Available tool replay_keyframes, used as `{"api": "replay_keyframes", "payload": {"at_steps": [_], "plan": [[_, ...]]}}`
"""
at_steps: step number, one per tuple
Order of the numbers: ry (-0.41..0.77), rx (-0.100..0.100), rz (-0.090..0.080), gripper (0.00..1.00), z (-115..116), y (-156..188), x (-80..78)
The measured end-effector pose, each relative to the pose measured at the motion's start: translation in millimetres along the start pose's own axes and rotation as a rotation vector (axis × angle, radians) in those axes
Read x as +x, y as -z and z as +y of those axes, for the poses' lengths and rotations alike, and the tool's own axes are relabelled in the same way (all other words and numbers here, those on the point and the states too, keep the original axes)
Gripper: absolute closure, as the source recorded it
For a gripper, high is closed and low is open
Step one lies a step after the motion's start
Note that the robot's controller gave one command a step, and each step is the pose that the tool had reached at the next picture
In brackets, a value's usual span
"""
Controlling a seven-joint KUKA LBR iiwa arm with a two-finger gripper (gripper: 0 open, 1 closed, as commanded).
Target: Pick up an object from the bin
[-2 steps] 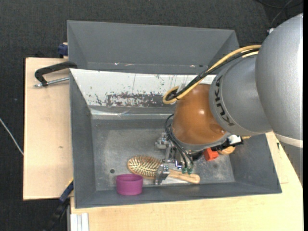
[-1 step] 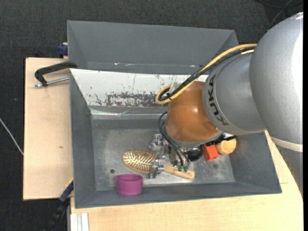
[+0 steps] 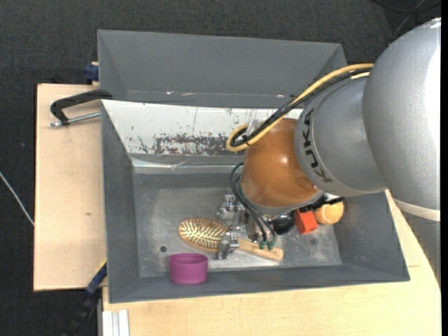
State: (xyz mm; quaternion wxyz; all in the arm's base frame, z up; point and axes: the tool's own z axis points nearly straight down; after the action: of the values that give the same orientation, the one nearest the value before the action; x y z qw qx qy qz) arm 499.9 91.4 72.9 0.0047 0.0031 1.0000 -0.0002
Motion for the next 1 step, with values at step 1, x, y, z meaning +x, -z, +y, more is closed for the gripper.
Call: {"api": "replay_keyframes", "payload": {"at_steps": [1], "plan": [[0.0,0.0,0.005,1.0,-0.1,4.2,1.2]]}}
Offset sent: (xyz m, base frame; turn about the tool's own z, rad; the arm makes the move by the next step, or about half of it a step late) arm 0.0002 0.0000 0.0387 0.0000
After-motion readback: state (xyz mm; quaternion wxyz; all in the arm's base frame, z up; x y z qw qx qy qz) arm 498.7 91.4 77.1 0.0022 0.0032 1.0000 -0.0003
